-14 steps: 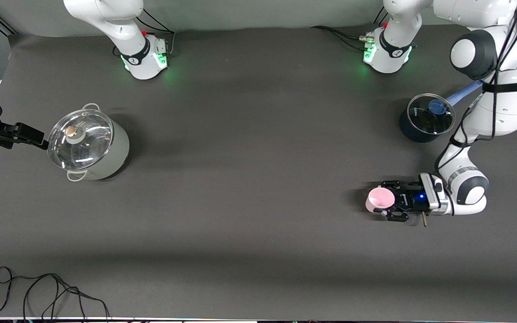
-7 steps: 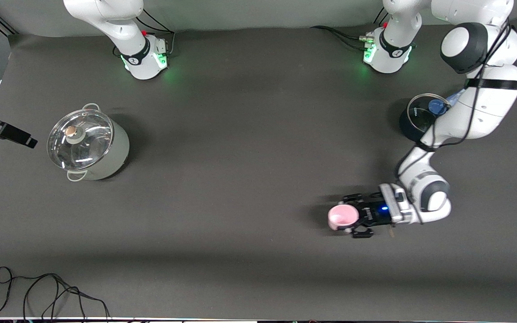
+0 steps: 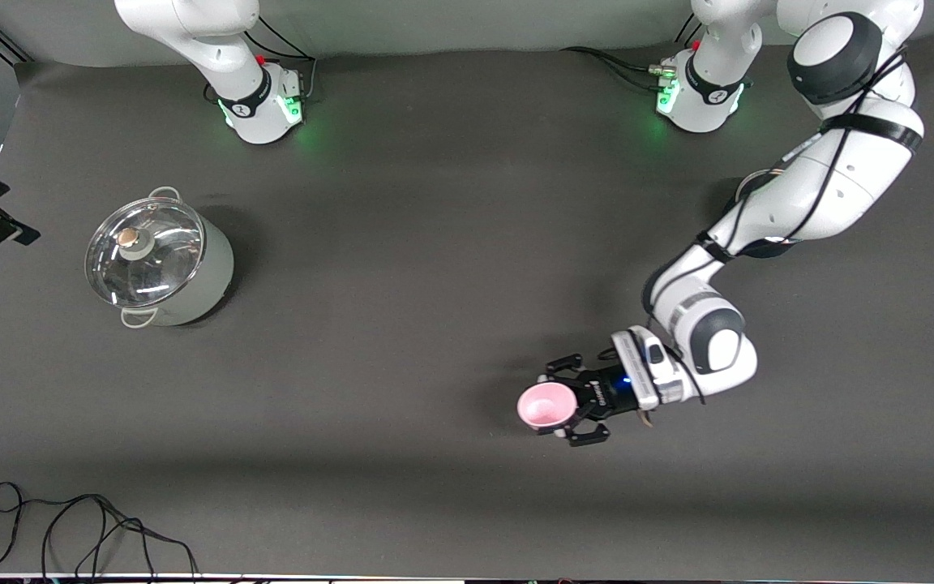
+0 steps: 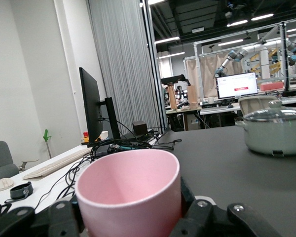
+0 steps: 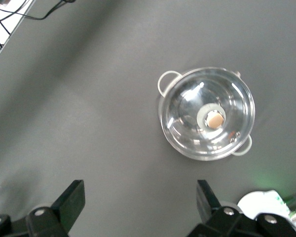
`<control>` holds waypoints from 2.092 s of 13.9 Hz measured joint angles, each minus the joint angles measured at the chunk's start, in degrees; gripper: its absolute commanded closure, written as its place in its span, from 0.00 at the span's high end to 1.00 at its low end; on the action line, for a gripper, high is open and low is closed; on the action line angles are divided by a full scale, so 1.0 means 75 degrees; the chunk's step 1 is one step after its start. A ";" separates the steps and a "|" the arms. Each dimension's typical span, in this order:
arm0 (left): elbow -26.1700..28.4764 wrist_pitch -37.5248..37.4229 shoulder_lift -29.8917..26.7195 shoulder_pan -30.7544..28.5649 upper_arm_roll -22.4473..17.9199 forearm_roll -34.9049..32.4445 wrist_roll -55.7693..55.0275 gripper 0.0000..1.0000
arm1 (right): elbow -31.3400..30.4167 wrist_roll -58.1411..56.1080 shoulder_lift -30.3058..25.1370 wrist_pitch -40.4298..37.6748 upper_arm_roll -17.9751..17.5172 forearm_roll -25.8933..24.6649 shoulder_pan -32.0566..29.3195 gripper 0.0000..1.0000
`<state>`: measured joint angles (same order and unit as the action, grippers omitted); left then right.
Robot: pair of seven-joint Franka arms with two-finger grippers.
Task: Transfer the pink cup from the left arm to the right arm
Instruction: 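Lift the pink cup and carry it toward the right gripper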
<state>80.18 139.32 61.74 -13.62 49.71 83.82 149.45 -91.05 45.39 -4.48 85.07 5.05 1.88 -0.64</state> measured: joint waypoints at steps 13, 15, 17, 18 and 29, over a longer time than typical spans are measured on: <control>-0.4175 0.5890 -0.0031 0.5184 0.0533 0.0300 -0.3158 0.00 | 0.0052 0.0168 0.0041 -0.0031 -0.0140 0.0390 0.0525 1.00; -0.4582 0.6248 -0.0034 0.5731 0.0470 0.0300 -0.3381 0.00 | 0.0052 0.0171 0.0058 -0.0026 -0.0140 0.0392 0.0560 1.00; -0.4848 0.6487 -0.0036 0.6124 0.0395 0.0300 -0.3459 0.00 | 0.0053 0.0171 0.0079 -0.0023 -0.0139 0.0410 0.0560 1.00; -0.4954 0.6617 -0.0041 0.6266 0.0387 0.0300 -0.3464 0.00 | 0.0055 0.0171 0.0091 -0.0018 -0.0142 0.0428 0.0565 1.00; -0.5166 0.7100 -0.0218 0.6860 0.0100 0.0299 -0.3854 0.00 | 0.3294 0.0926 0.2272 -0.1872 -0.0276 0.0413 0.1911 1.00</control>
<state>41.44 192.57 60.11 37.83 50.46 86.07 120.55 -66.34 52.34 12.56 71.03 2.98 4.98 13.70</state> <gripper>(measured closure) 0.313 0.000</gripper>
